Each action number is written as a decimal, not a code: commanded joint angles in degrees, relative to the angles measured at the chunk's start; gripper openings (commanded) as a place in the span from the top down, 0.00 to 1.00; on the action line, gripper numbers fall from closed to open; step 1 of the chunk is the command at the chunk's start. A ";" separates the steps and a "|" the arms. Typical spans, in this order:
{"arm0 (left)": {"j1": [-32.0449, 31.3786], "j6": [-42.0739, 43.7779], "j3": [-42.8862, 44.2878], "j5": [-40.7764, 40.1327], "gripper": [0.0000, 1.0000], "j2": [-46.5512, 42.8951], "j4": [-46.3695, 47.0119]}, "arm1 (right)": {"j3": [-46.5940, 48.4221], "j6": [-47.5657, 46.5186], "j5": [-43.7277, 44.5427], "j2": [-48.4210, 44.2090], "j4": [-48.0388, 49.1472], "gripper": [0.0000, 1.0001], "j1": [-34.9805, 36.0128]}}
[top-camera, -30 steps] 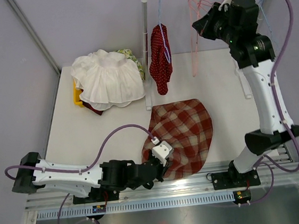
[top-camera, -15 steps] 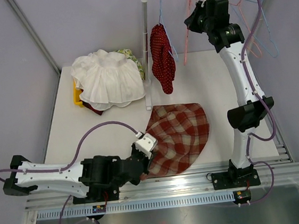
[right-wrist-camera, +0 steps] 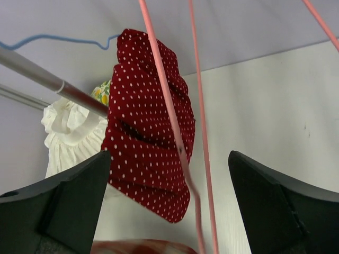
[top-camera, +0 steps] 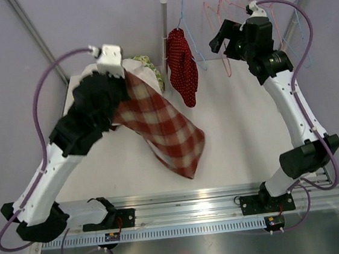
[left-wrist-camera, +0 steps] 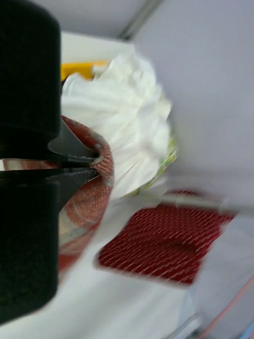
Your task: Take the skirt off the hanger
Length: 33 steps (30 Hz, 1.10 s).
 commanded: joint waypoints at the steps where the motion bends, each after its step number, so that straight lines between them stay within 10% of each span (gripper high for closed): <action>1: 15.16 6.69 25.21 9.93 1.00 12.91 0.54 | -6.78 1.78 0.40 -7.79 3.93 0.01 -0.18; 7: 31.44 2.92 57.04 17.22 1.00 36.24 -2.38 | -19.18 2.58 -1.27 -17.55 4.54 0.01 -0.10; 19: 37.99 -8.95 37.30 26.63 0.96 50.24 8.08 | -27.10 1.97 -6.72 -25.11 7.44 0.01 -0.10; 20: 37.99 -9.13 36.15 28.03 0.90 50.68 8.61 | -27.10 1.79 -7.51 -25.81 8.05 0.01 -0.10; 24: 37.90 -10.97 37.27 29.72 0.01 55.68 3.18 | -26.58 -0.57 -12.68 -28.01 11.65 0.00 -0.01; 28: 37.64 -12.65 41.78 26.82 0.01 54.92 -4.40 | -24.21 -2.08 -17.27 -29.07 13.24 0.01 -0.10; 33: 34.66 -10.19 20.68 25.41 0.01 33.12 6.86 | -16.74 -3.13 -19.82 -25.21 12.98 0.01 -0.10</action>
